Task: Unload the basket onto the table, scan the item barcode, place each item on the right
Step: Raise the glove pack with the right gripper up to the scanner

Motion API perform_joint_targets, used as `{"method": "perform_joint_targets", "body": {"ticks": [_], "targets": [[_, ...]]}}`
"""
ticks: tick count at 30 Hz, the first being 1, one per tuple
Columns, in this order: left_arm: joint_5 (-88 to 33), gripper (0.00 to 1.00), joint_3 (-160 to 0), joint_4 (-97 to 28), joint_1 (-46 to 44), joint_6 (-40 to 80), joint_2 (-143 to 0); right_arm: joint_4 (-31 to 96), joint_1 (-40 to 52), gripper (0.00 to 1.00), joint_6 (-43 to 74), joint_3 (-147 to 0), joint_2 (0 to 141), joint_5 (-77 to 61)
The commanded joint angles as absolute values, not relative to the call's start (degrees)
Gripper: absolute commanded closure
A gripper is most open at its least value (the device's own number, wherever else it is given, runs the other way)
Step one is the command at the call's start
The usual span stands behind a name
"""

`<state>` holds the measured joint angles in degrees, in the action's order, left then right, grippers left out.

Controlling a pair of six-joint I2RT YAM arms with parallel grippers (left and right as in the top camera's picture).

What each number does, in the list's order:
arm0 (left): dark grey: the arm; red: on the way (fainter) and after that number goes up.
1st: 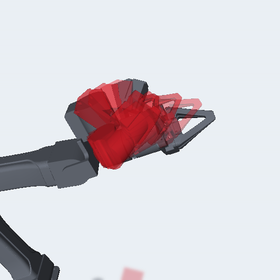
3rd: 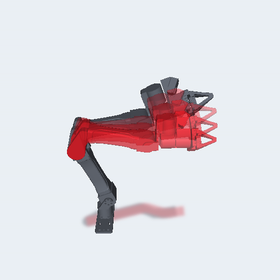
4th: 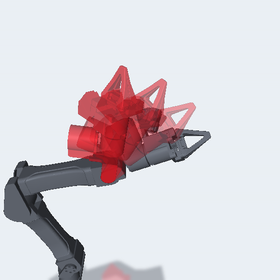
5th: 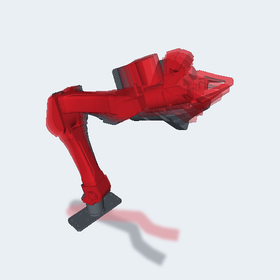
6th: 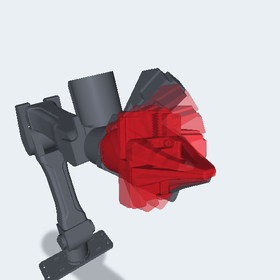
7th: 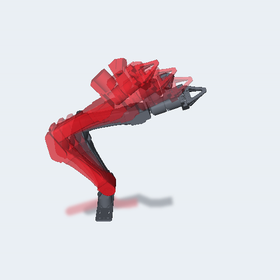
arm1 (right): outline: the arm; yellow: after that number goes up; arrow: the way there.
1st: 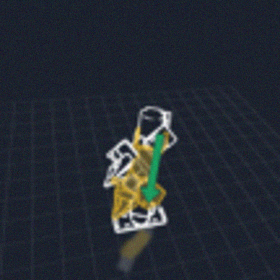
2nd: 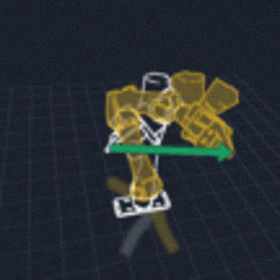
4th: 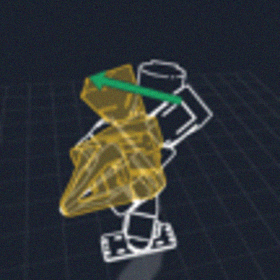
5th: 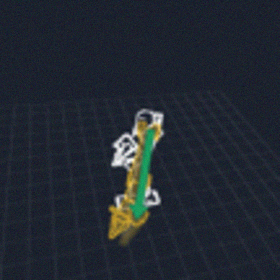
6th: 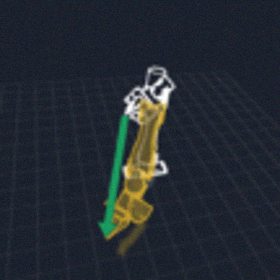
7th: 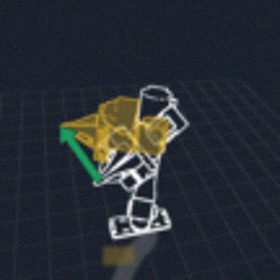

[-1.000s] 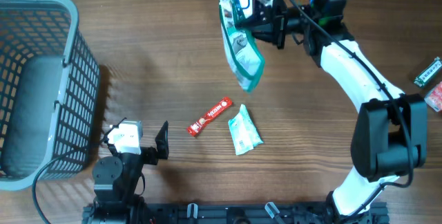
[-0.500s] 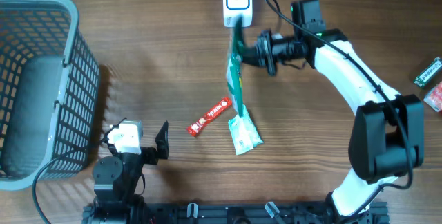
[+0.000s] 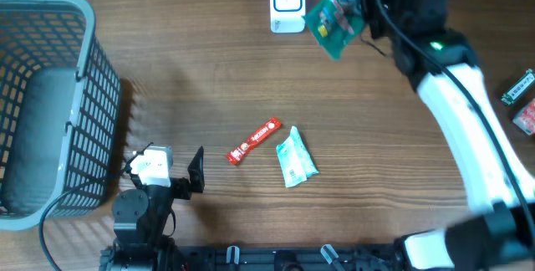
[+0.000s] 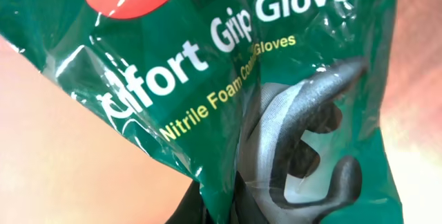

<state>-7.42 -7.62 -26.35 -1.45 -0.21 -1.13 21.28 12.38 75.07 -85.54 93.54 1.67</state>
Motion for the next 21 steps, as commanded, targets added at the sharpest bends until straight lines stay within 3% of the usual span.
{"method": "perform_joint_targets", "body": {"ticks": [1,9,13,21], "targets": [[-8.29,0.0,-7.66,-26.46,-1.54,-1.08,-0.91,17.89,13.23,0.95,73.56,-90.04,104.68,5.74],[-8.32,0.0,-7.66,-26.46,-1.54,-1.08,-0.91,20.25,17.32,0.95,70.54,-118.06,127.94,7.66],[-8.32,0.0,-7.66,-26.46,-1.54,-1.08,-0.91,10.85,20.12,0.95,63.72,-121.93,133.75,10.94],[-8.29,0.0,-7.66,-26.46,-1.54,-1.08,-0.91,4.71,24.82,0.95,58.48,-121.93,139.31,20.84]]}}
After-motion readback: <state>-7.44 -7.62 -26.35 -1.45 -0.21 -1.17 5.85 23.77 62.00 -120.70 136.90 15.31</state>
